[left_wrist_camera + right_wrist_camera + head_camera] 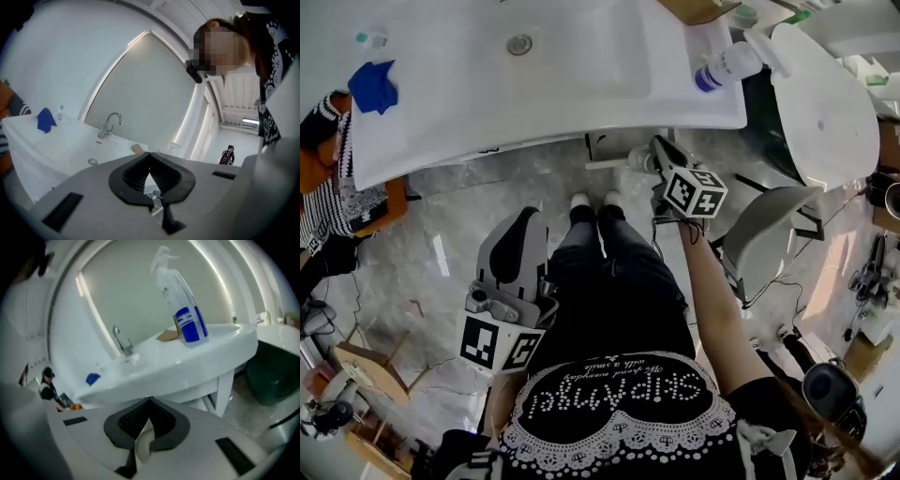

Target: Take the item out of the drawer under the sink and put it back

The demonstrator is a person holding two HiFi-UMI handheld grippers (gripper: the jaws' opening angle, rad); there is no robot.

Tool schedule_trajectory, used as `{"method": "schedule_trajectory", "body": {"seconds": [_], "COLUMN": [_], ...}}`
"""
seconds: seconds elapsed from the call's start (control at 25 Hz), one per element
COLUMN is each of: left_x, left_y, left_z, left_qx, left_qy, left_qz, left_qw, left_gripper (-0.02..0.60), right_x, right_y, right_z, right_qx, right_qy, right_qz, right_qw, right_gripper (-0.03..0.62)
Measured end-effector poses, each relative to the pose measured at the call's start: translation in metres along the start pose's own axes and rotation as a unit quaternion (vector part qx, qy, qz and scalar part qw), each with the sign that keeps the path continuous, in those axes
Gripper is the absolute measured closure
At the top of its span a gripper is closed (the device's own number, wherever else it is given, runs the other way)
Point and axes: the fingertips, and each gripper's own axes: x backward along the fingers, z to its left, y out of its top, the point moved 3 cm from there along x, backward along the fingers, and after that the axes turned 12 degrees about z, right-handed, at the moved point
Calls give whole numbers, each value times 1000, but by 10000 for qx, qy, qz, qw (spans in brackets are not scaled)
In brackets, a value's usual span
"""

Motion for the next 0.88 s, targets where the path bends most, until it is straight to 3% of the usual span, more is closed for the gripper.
{"method": "schedule_trajectory", "body": {"seconds": [0.08,0.32,0.52,0.68,0.88], "left_x": [-6,-17,-30,-30,-28], "left_y": [-4,-2,-6,-3,1], "left_z": [6,4,1,0,7], "left_qx": [125,256,249,110,245], "left_qy": [-1,-13,-75,1,156], "left_qz": [14,45,256,239,102], "left_qw": [9999,9997,9993,9997,9995], "left_gripper": [578,578,578,577,577], "right_x": [-2,10,12,45,81], "right_y": [19,21,21,27,8], "right_z": [2,-4,-6,9,7], "right_qx": [-232,-113,-199,140,132], "right_qy": [309,253,125,123,-216], "right_qz": [-466,-867,-1039,-1173,-912], "right_qw": [9982,9958,9943,9929,9955], "right_gripper": [577,577,577,576,576]}}
